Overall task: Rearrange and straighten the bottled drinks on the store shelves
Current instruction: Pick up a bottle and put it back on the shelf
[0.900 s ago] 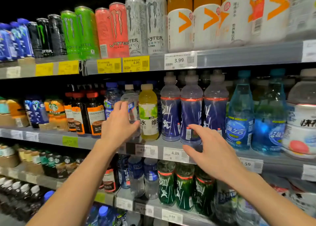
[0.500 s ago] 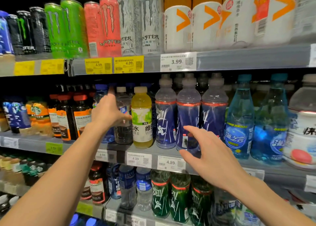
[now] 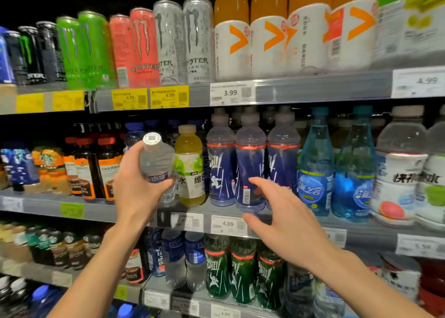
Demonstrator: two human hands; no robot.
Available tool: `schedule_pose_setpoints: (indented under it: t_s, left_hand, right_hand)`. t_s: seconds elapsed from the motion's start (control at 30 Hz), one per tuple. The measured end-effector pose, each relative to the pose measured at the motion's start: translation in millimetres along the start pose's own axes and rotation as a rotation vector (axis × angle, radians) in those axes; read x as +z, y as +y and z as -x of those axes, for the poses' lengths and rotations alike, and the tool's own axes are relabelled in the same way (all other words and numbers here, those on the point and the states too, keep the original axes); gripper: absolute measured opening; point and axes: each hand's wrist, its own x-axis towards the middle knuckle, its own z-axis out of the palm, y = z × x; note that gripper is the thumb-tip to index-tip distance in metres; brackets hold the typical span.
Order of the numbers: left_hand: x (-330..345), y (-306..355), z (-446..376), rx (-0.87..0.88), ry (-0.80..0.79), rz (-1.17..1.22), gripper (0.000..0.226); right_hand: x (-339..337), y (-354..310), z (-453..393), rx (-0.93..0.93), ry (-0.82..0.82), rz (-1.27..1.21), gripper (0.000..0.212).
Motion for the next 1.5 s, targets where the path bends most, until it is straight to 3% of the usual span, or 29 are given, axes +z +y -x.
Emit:
schedule_pose_setpoints:
  t_s: [0.13, 0.33, 0.5, 0.67, 0.87, 1.07, 1.2, 1.3, 1.5]
  left_hand:
    - [-18, 54, 14, 0.085, 0.002, -0.055, 0.089]
    - [-3, 135, 58, 0.195, -0.218, 0.116, 0.096]
    - [40, 208, 107, 0.186, -0.313, 0.329, 0.087]
    - [80, 282, 139, 0.163, -0.414, 0.502, 0.082]
    - [123, 336, 171, 0.082, -0.67, 0.739, 0.075]
    - [156, 368, 204, -0.045, -1.048, 0.875, 0.058]
    - [174, 387, 212, -0.122, -1.047, 0.871, 0.044]
    - [187, 392, 214, -0.113, -1.03, 0.824, 0.058]
    - [206, 410, 218, -0.22, -0.921, 0.887, 0.05]
  right_hand:
    - [-15, -2, 6, -0.016, -0.007, -0.11, 0.069]
    - [-48, 1, 38, -0.009, -0.006, -0.33, 0.084]
    - [-88, 36, 83, 0.11, 0.025, -0.49, 0.086]
    - [-138, 88, 132, 0.242, 0.165, -0.518, 0.081]
    - [-193, 147, 174, 0.306, 0.285, -0.501, 0.079]
    - [-225, 193, 197, 0.34, 0.346, -0.499, 0.078]
    - [-241, 216, 209, 0.365, 0.297, -0.533, 0.081]
    - [-243, 231, 216, 0.39, 0.262, -0.57, 0.089]
    - [-239, 240, 222, 0.405, 0.375, -0.569, 0.086]
